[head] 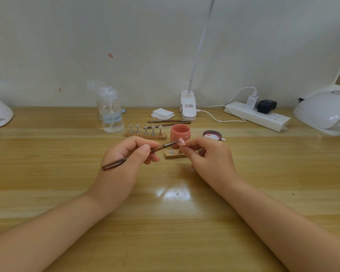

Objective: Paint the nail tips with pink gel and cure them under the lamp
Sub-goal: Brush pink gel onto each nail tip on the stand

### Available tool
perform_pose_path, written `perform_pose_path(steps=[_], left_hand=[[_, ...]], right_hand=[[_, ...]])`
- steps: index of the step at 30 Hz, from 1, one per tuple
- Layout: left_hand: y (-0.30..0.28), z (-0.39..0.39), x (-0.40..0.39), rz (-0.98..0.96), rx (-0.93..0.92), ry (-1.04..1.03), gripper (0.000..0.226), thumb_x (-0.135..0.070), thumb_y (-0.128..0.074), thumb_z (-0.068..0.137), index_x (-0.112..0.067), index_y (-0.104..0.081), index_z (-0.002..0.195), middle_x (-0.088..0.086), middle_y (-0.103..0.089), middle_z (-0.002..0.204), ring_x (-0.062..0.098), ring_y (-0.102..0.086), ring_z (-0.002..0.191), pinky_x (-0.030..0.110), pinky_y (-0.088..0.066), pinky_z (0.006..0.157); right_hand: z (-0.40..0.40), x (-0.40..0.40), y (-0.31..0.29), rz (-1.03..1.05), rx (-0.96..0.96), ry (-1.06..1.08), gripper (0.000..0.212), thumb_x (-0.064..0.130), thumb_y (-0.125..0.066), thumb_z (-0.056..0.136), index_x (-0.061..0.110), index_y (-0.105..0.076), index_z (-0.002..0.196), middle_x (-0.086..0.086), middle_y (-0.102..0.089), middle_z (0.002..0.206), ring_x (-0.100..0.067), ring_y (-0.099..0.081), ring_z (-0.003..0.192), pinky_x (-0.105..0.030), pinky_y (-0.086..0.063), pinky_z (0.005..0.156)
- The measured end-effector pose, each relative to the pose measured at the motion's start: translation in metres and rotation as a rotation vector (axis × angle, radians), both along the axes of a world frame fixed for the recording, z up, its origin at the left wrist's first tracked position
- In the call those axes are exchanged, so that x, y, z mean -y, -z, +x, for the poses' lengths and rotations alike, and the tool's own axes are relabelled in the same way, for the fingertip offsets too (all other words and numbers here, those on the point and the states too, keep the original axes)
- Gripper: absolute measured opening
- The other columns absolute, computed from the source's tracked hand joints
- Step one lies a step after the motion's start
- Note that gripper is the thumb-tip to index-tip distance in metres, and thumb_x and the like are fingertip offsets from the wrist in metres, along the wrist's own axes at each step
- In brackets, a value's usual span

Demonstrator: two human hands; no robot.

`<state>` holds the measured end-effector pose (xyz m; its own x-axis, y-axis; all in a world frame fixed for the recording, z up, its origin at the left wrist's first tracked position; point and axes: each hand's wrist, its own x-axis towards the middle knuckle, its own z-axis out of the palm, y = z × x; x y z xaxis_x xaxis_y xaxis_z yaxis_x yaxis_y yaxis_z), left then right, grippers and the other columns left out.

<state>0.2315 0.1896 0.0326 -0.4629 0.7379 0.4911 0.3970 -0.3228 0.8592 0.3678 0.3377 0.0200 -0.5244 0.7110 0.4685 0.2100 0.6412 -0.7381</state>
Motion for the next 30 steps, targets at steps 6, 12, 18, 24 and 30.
perform_pose_path(steps=[6,12,18,24,30], left_hand=[[0.001,0.003,0.002,-0.021,-0.024,-0.051,0.021,-0.026,-0.053,0.089,-0.023,-0.07,0.101,-0.005,-0.073,0.086,0.008,-0.065,0.082,0.019,-0.051,0.075],[-0.002,0.009,0.006,-0.055,-0.263,-0.068,0.021,-0.024,-0.057,0.088,-0.03,-0.07,0.103,-0.012,-0.073,0.089,0.001,-0.062,0.077,0.017,-0.048,0.069],[-0.002,0.007,0.009,-0.025,-0.323,-0.064,0.023,-0.033,-0.049,0.085,-0.027,-0.069,0.095,-0.011,-0.071,0.082,0.004,-0.064,0.08,0.02,-0.046,0.071],[-0.001,0.008,0.004,-0.056,-0.325,-0.078,0.021,-0.03,-0.058,0.09,-0.029,-0.069,0.107,-0.016,-0.072,0.092,0.001,-0.062,0.085,0.006,-0.04,0.073],[0.0,0.008,0.007,-0.047,-0.373,-0.049,0.025,-0.033,-0.051,0.085,-0.023,-0.071,0.096,-0.009,-0.071,0.081,0.01,-0.065,0.083,0.01,-0.041,0.073]], right_hand=[[0.0,0.002,-0.001,-0.019,-0.011,0.001,0.013,0.037,-0.069,0.087,0.026,-0.076,0.087,0.01,-0.069,0.076,-0.013,-0.058,0.061,-0.036,-0.052,0.067],[0.0,0.0,0.0,-0.003,0.003,0.021,0.006,0.03,-0.071,0.086,0.027,-0.076,0.087,0.014,-0.068,0.075,-0.003,-0.055,0.06,-0.03,-0.049,0.065],[0.001,-0.001,0.001,0.061,0.022,0.107,0.006,0.031,-0.071,0.085,0.032,-0.071,0.08,0.022,-0.062,0.07,0.0,-0.052,0.061,-0.023,-0.042,0.06],[0.001,0.002,0.0,0.134,0.065,0.111,0.004,0.031,-0.069,0.087,0.03,-0.073,0.087,0.017,-0.067,0.078,-0.002,-0.05,0.059,-0.027,-0.045,0.064],[0.002,0.002,0.001,0.171,0.083,0.126,0.004,0.031,-0.069,0.088,0.028,-0.072,0.087,0.019,-0.062,0.074,0.001,-0.05,0.059,-0.024,-0.039,0.061]])
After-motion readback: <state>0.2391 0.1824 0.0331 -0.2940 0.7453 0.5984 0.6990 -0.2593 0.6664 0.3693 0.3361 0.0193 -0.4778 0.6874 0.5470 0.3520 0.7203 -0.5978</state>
